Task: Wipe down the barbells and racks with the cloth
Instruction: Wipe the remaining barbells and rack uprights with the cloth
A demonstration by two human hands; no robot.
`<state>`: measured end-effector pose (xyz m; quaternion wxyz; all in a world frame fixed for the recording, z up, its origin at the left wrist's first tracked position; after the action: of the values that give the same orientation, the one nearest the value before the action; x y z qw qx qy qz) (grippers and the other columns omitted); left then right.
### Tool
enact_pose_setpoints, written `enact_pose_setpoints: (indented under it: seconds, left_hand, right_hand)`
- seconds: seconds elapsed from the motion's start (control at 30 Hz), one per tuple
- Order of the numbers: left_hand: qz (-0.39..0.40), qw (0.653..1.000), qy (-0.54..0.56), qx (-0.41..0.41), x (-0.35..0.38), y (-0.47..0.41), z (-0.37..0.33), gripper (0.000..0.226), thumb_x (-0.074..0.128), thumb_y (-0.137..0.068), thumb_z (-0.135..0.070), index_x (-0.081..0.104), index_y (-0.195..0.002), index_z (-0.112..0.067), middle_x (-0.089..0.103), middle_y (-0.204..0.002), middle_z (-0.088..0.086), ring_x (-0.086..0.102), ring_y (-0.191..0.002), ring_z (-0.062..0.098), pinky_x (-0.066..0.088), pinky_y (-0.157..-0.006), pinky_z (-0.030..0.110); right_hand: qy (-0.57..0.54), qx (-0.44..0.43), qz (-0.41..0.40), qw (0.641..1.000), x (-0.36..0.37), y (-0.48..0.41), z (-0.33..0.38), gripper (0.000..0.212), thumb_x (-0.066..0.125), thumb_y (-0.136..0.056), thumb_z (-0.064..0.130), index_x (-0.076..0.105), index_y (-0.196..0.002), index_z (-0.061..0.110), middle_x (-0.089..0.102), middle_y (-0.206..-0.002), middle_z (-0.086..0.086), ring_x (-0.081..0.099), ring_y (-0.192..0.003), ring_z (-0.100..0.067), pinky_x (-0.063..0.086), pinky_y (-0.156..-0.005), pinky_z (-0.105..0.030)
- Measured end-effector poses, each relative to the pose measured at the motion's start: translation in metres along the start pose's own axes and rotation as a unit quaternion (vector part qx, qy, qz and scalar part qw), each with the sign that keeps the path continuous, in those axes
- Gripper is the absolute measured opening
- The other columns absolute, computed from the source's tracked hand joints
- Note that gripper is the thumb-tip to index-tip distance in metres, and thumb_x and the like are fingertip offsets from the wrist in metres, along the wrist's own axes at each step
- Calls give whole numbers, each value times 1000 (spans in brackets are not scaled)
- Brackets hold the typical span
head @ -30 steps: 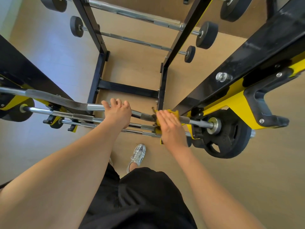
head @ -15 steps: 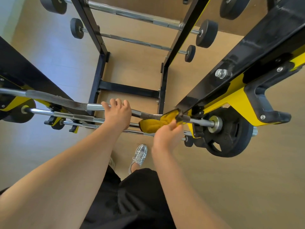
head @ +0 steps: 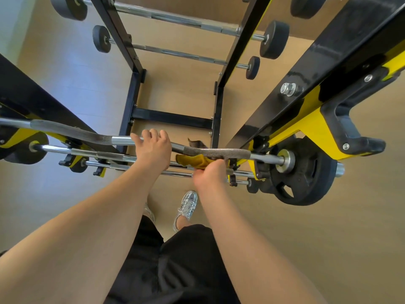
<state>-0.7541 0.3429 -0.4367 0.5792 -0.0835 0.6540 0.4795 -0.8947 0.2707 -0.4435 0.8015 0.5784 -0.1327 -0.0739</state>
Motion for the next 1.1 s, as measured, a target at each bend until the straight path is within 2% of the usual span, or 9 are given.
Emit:
enact_pose_setpoints:
  seconds: [0.23, 0.4, 0.57, 0.63, 0.7, 0.77, 0.9, 1.0, 1.1]
  left_hand:
    - [3, 1000, 0, 5, 3, -1, 2, 57, 69, -87, -8, 40, -136, -10, 47, -132, 17, 42, -131, 38, 27, -117, 69]
    - [25, 999, 8, 24, 5, -4, 2, 57, 65, -88, -4, 38, -138, -11, 44, -133, 16, 40, -135, 39, 15, -121, 74]
    - [89, 989, 96, 62, -3, -6, 14, 48, 53, -99, -11, 46, -146, -19, 46, -147, 9, 29, -149, 34, -2, -124, 70]
    - [100, 948, 300, 48, -18, -1, 30, 37, 44, -106, -17, 63, -137, -25, 59, -140, 1, 43, -143, 28, 18, -125, 58]
    - [81, 853, 515, 27, -34, 15, 50, 28, 49, -107, -26, 76, -116, -23, 74, -115, -5, 63, -119, 17, 41, -109, 40]
    - [46, 799, 599, 20, -39, 33, 68, 28, 60, -104, -38, 80, -99, -18, 79, -96, -4, 73, -98, 12, 52, -100, 35]
    - [124, 838, 526, 80, -10, 69, 83, 43, 74, -84, -67, 76, -109, -32, 75, -104, -11, 70, -100, 10, 58, -86, 29]
    - [154, 849, 496, 97, 15, 90, 105, 41, 84, -87, -41, 70, -123, -28, 66, -120, -9, 67, -104, 12, 58, -77, 22]
    - [132, 877, 448, 114, 33, 107, 134, 35, 84, -88, -33, 72, -120, -26, 63, -119, -6, 65, -99, 14, 59, -84, 31]
  right_hand:
    - [80, -11, 0, 997, -31, -32, 27, 28, 41, -111, 19, 57, -134, 14, 71, -120, -18, 72, -105, -34, 60, -95, -51]
    - [28, -28, 18, 999, -26, -19, 13, 21, 39, -113, 25, 57, -120, 18, 66, -97, -8, 67, -84, -17, 57, -88, -25]
    - [153, 49, 146, 976, -3, -5, -37, 32, 38, -113, 15, 61, -133, 5, 70, -129, -23, 67, -122, -33, 53, -108, -44]
    - [188, 46, 211, 958, -6, 0, -49, 31, 40, -112, 13, 62, -133, 6, 72, -127, -20, 68, -122, -34, 56, -104, -45]
    - [222, 25, 255, 941, -11, 2, -56, 30, 45, -111, 12, 57, -138, 9, 72, -127, -18, 70, -120, -33, 55, -104, -49]
    - [253, -4, 271, 929, -14, 9, -61, 34, 50, -108, 13, 52, -142, 10, 71, -129, -19, 69, -120, -33, 55, -105, -50]
    - [276, -32, 300, 913, -17, 34, -78, 43, 51, -104, 30, 59, -139, 5, 68, -129, -25, 65, -123, -37, 54, -103, -48]
    - [251, -34, 301, 919, -28, 51, -102, 47, 53, -104, 37, 60, -140, 8, 67, -132, -22, 63, -125, -34, 52, -108, -48]
    - [223, -39, 311, 923, -41, 65, -136, 51, 61, -100, 37, 60, -141, 7, 62, -138, -25, 58, -132, -39, 51, -110, -52]
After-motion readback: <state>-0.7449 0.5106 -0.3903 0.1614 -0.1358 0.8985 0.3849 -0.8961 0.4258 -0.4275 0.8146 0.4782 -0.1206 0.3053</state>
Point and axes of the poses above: each hand's wrist, its own y-axis away from the middle knuckle, its own x-axis out of the palm, z = x × y, the point moved 4 cm from there along -y, towards the middle knuckle
